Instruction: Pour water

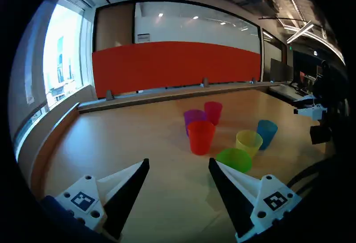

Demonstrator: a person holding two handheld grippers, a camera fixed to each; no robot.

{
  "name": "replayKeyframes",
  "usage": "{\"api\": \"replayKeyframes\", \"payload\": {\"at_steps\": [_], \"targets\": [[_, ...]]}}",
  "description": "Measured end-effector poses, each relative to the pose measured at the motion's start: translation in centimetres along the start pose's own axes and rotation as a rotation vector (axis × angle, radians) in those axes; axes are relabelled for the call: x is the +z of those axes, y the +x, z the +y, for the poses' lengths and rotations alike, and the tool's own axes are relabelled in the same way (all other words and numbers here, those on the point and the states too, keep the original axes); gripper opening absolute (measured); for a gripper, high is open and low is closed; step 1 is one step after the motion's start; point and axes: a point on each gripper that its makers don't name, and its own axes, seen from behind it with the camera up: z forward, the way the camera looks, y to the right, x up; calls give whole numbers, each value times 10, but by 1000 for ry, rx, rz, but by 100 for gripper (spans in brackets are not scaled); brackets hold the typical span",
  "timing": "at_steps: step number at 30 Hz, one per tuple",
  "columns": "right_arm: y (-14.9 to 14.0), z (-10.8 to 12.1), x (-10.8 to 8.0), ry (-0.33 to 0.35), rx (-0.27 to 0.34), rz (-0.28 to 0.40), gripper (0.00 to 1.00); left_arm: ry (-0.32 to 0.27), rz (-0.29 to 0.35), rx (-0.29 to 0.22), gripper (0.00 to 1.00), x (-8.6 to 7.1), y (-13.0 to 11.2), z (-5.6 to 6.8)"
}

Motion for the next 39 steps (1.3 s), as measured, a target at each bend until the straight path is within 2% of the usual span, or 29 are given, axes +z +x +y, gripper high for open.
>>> {"api": "replayKeyframes", "payload": {"at_steps": [11, 20, 26, 32, 39], "targets": [[47, 53, -24, -229, 83, 194, 99, 113, 127, -22, 99, -14, 22, -13], [66, 85, -47, -390, 152, 315, 99, 186, 216, -40, 99, -26, 34, -26], [70, 90, -50, -441, 145, 349, 99, 206, 283, -36, 99, -30, 47, -26], [70, 85, -42, -446, 113, 329, 99, 240, 332, -39, 99, -30, 56, -29], [71, 94, -36, -455, 125, 317, 99, 280, 392, -41, 99, -30, 65, -30]]}}
